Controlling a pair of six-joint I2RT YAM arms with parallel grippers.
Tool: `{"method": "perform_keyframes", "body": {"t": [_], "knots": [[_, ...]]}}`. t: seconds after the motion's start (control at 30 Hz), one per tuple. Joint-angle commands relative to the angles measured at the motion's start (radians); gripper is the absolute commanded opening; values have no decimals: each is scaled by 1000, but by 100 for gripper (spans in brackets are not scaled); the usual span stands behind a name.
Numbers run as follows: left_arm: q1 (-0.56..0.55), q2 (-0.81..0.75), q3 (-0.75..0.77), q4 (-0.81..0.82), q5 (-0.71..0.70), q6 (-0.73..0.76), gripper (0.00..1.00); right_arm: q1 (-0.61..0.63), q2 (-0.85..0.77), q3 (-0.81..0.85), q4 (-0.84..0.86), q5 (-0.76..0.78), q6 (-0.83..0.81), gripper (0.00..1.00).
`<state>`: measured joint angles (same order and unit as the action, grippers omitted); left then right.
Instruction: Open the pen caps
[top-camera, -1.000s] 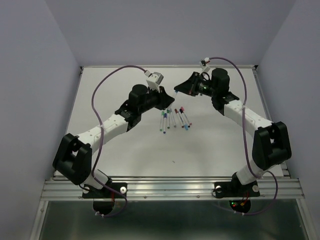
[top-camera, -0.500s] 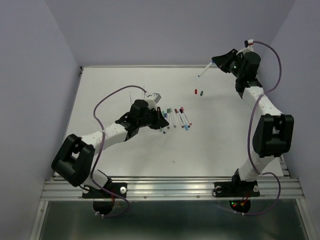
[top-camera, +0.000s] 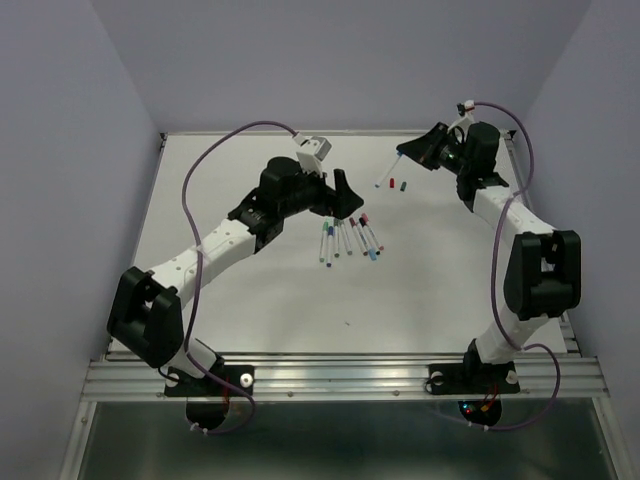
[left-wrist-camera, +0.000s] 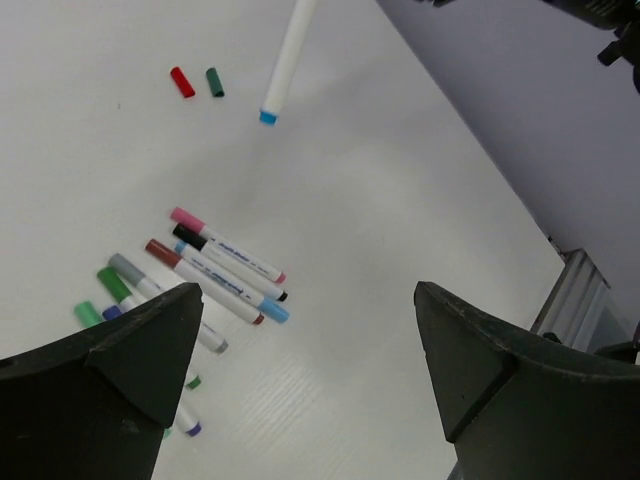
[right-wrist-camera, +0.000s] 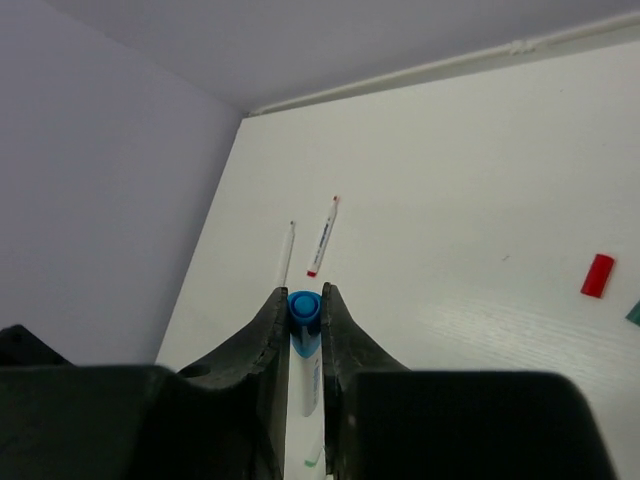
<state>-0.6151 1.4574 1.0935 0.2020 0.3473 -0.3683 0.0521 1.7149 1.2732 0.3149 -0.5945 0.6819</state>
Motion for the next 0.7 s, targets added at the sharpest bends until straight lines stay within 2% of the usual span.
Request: {"method": "perform_keyframes", "body": {"t": [0.0,0.3,0.5,0.57,0.67], "knots": [[-3,49,101,11,53,66,99,74,-86,-35,91,-97,30,1],[-3,107,163,23,104,92,99,124,-121,-81,231,-206,165,1],[-3,123,177,63,159,74,98,146,-113,-92,256,-257,205,1],[-3,127,178,71,170,62,96,157,-107,-90,251,-271,206,1],[-3,135,175,88,186,46,85,167,-107,-86,233,-271,196,1]]}}
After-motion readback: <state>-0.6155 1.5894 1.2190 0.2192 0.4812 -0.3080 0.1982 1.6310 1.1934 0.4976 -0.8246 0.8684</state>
